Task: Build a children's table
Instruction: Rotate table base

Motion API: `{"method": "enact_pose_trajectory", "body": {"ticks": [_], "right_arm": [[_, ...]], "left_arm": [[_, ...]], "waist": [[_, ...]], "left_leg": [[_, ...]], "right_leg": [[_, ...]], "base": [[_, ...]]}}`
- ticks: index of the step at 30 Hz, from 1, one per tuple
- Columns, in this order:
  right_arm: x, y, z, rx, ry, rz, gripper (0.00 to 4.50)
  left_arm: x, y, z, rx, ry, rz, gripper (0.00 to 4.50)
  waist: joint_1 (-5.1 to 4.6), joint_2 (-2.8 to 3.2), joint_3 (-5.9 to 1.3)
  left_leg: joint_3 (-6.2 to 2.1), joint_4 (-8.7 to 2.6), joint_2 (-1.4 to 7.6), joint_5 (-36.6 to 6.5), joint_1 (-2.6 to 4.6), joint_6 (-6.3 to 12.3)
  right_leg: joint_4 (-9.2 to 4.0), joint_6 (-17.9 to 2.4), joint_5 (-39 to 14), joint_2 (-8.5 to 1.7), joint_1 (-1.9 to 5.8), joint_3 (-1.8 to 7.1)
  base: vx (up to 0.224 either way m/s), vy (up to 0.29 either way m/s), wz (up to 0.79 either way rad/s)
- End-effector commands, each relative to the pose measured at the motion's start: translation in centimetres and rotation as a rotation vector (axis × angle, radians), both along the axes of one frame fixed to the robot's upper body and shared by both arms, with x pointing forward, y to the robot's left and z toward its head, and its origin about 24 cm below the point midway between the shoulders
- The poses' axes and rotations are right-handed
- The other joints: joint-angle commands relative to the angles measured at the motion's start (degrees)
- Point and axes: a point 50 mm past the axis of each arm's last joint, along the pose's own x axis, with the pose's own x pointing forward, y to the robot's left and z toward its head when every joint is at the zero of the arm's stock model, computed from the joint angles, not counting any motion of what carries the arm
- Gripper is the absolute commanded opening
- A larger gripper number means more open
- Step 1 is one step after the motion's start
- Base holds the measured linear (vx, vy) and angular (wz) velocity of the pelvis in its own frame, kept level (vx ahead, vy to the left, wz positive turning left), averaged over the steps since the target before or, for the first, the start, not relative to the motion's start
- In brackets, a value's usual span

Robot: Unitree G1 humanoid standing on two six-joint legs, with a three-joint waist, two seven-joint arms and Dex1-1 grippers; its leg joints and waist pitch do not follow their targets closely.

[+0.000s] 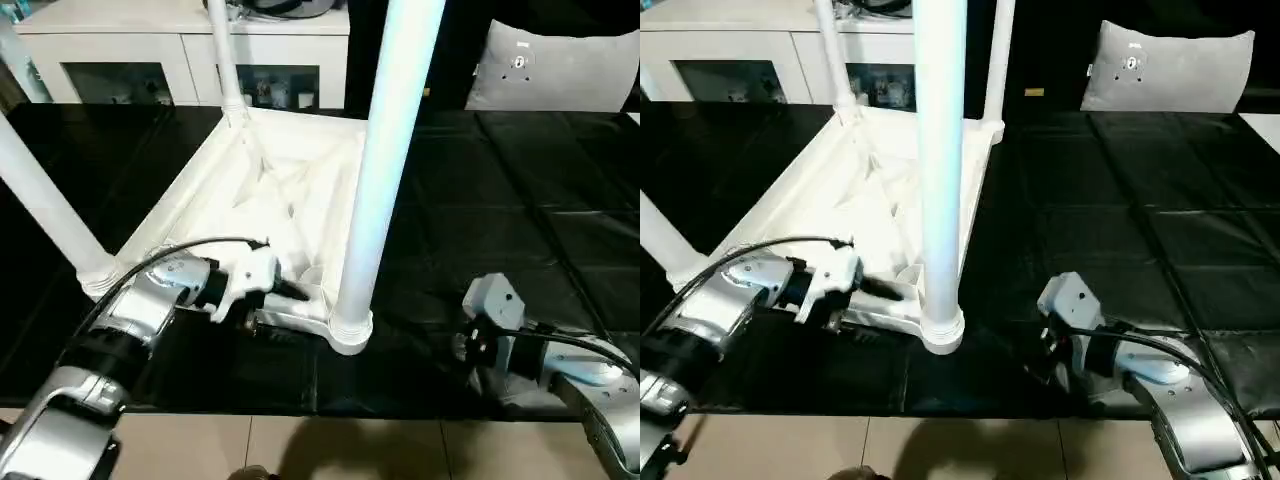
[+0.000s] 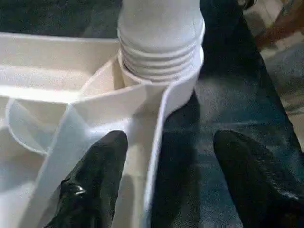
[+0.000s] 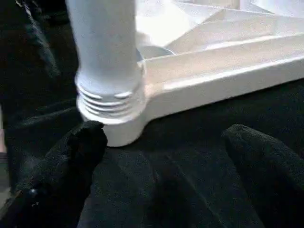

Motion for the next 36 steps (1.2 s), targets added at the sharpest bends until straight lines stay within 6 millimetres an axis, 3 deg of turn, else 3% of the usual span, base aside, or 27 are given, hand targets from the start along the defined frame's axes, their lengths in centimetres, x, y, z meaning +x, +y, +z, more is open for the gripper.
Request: {"method": "enact_pose_trajectory", "body": {"ticks": [1, 6, 16, 21, 22, 25, 28, 31, 33, 36], "right_arm": [[-0.5, 0.2, 0.3, 0.004, 0.019, 0.042, 4.50], [-1.1, 0.1, 0.1, 0.002, 0.048, 0.067, 4.50], [-1.1, -0.5, -0.5, 0.004, 0.066, 0.053, 4.50], [-1.2, -0.5, -0.5, 0.002, 0.070, 0.054, 4.50], [-1.4, -0.4, -0.5, 0.001, 0.070, 0.058, 4.50], [-1.5, -0.4, -0.4, 0.002, 0.070, 0.064, 4.50], [-1.5, -0.3, -0.3, 0.003, 0.068, 0.067, 4.50], [-1.5, -0.1, -0.1, 0.004, 0.065, 0.071, 4.50], [-1.5, 0.0, -0.1, 0.004, 0.063, 0.072, 4.50], [-1.3, 0.1, 0.1, 0.004, 0.055, 0.072, 4.50]], "left_arm": [[-0.1, 0.0, 0.1, 0.023, -0.007, -0.005, 3.03], [-0.1, -0.3, 0.1, -0.033, -0.024, 0.027, 2.54], [0.7, -1.2, 0.3, -0.067, -0.054, 0.069, 1.84], [0.9, -1.1, 0.2, -0.025, -0.048, 0.050, 1.52], [1.0, -0.9, -0.1, 0.012, -0.050, 0.041, 1.24], [1.1, -0.4, -0.4, 0.062, -0.062, 0.032, 1.14], [1.1, -0.2, -0.5, 0.096, -0.066, 0.015, 0.73], [1.1, 0.1, -0.6, 0.136, -0.066, -0.008, 0.67], [1.2, 0.2, -0.6, 0.139, -0.068, -0.004, 0.37], [1.5, -0.4, -0.1, 0.062, -0.047, 0.030, 0.29]], "waist": [[0.05, 0.01, -3.27], [0.12, 0.27, -3.29], [0.19, 0.13, -3.42], [0.17, 0.06, -3.43], [0.14, 0.18, -3.39], [0.13, 0.17, -3.43], [0.17, 0.19, -3.42], [0.18, 0.19, -3.45], [0.11, 0.11, -3.43], [0.06, 0.07, -3.41]], "left_leg": [[-1.30, -5.01, 4.95, -6.6, 0.37, 4.02], [-1.31, -5.03, 4.95, -7.8, 0.35, 3.28], [-1.26, -4.80, 4.77, -6.4, 0.18, 4.10], [-1.28, -4.78, 4.78, -6.1, 0.23, 4.26], [-1.28, -4.78, 4.73, -6.1, 0.14, 4.45], [-1.26, -4.81, 4.72, -6.8, 0.24, 4.18], [-1.36, -4.91, 4.91, -6.9, 0.30, 3.89], [-1.34, -4.91, 4.89, -6.6, 0.27, 3.93], [-1.33, -4.89, 4.87, -6.4, 0.19, 3.95], [-1.24, -4.85, 4.83, -6.5, 0.24, 3.84]], "right_leg": [[-3.93, -16.1, 0.7, -5.72, 3.08, 3.00], [-4.24, -16.0, -1.6, -5.76, 3.04, 3.01], [-4.20, -15.6, -1.0, -5.69, 3.10, 2.95], [-4.19, -15.6, -0.7, -5.66, 3.06, 2.92], [-4.27, -15.4, -0.8, -5.60, 3.04, 2.91], [-4.41, -14.9, -1.9, -5.67, 3.05, 2.94], [-4.36, -15.1, -1.7, -5.72, 3.01, 2.96], [-4.25, -15.3, -0.7, -5.75, 3.05, 2.97], [-4.17, -15.4, -0.3, -5.80, 3.12, 2.96], [-4.28, -15.6, -1.3, -5.88, 3.12, 2.96]], "base": [[0.000, 0.000, 0.00], [0.000, 0.000, 0.00], [0.000, 0.000, 0.00], [0.000, 0.000, 0.00], [0.000, 0.000, 0.00], [0.000, 0.000, 0.00], [0.000, 0.000, 0.00], [0.000, 0.000, 0.00], [0.000, 0.000, 0.00], [0.000, 0.000, 0.00]]}}
